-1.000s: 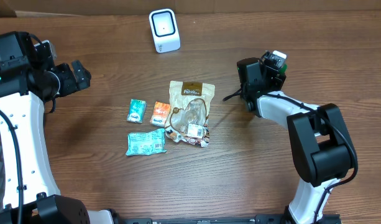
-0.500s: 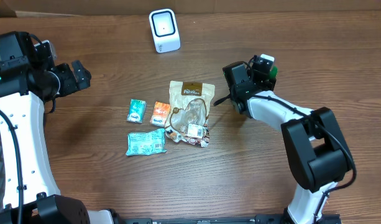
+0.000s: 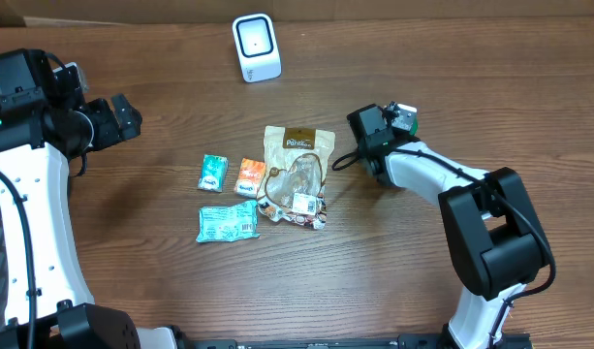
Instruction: Scan the item barcode
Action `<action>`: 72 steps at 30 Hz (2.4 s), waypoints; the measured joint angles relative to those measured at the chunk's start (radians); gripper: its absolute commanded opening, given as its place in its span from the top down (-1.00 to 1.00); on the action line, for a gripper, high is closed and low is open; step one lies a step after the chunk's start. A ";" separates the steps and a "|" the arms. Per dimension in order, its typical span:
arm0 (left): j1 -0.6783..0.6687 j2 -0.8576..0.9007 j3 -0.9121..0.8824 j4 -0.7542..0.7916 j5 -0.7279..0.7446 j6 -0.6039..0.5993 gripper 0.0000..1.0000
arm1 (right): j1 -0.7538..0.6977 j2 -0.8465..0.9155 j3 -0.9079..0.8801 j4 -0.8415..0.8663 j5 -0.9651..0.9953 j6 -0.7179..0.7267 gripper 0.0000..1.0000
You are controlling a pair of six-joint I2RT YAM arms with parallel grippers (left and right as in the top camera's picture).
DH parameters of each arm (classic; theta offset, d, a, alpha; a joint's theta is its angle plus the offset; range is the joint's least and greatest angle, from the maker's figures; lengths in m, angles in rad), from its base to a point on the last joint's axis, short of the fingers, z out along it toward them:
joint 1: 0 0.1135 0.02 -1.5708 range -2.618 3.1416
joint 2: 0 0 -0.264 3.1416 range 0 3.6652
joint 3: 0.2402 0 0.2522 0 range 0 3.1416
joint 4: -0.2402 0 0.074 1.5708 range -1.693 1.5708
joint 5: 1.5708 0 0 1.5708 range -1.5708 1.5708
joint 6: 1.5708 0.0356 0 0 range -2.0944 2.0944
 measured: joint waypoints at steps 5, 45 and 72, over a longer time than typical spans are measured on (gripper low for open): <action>0.000 0.000 0.000 0.000 0.000 0.000 -0.99 | -0.001 -0.009 0.071 -0.193 -0.099 -0.006 -0.70; 0.000 0.000 0.000 0.000 0.000 0.000 -0.99 | -0.276 0.080 0.460 -0.507 -0.626 -0.546 -0.35; 0.000 0.000 0.000 0.000 0.000 0.000 -0.99 | -0.174 0.073 0.504 -0.564 -0.749 -0.270 0.42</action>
